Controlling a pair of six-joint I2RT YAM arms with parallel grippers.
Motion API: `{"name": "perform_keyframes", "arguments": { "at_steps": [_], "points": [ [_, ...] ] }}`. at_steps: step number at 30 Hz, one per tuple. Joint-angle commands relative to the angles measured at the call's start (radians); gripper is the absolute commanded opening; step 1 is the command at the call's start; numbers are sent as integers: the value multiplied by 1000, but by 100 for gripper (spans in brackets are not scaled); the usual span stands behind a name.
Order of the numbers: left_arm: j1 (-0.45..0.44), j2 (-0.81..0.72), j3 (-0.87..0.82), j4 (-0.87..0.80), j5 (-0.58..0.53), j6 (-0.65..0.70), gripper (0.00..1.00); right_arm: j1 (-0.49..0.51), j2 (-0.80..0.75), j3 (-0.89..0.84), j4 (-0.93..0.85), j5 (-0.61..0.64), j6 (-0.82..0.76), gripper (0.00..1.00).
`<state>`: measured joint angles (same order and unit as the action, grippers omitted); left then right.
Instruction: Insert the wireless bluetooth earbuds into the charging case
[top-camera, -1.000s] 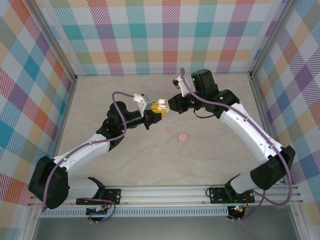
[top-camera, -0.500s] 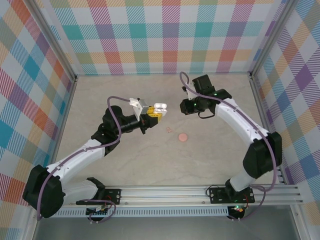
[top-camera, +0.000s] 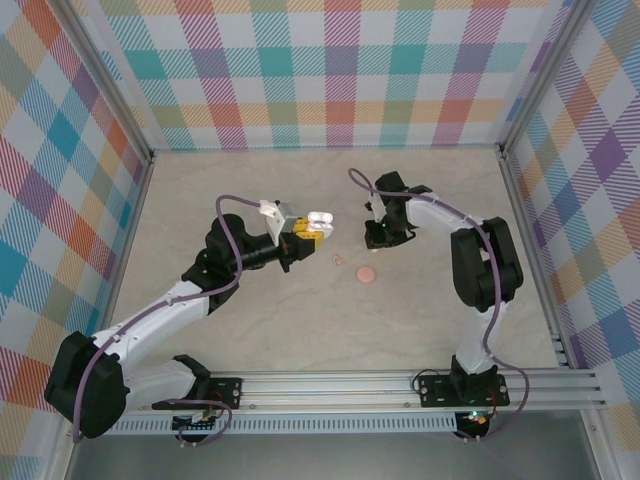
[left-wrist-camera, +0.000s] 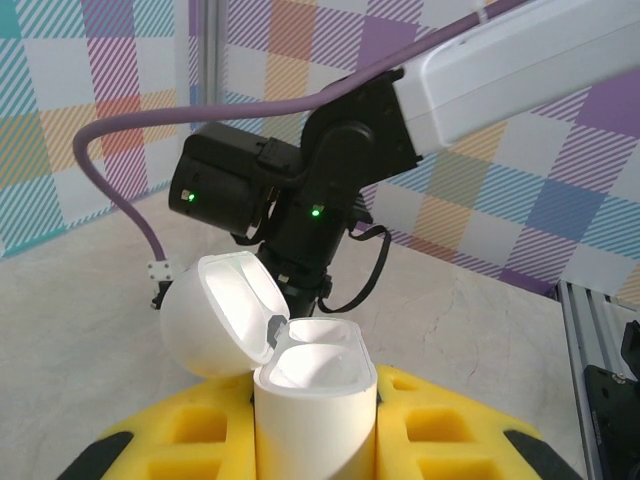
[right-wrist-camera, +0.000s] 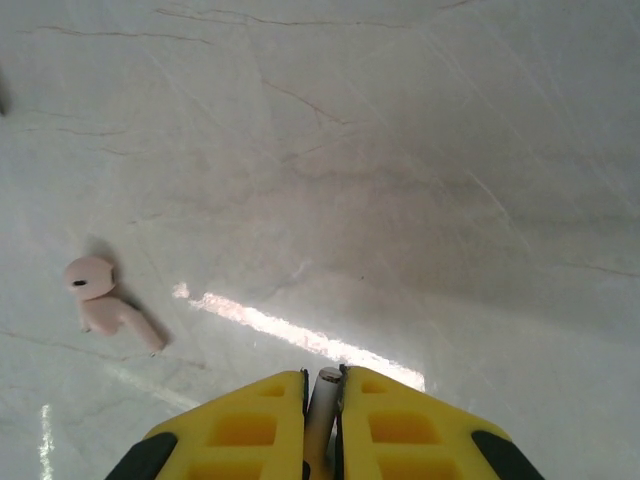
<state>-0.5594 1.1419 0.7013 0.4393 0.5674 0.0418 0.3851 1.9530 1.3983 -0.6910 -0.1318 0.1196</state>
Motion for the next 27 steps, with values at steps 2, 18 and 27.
{"name": "perform_keyframes", "arguments": {
  "at_steps": [2, 18, 27],
  "points": [
    [9, -22, -22, 24, 11, -17, 0, -16, 38, 59, -25, 30, -7, 17],
    [9, -20, -29, 39, 6, -23, 0, -86, 26, 41, -72, 131, 26, 46],
    [9, -21, -28, 38, 7, -24, 0, -94, 44, 42, -93, 93, 0, 46]
  ]
}}
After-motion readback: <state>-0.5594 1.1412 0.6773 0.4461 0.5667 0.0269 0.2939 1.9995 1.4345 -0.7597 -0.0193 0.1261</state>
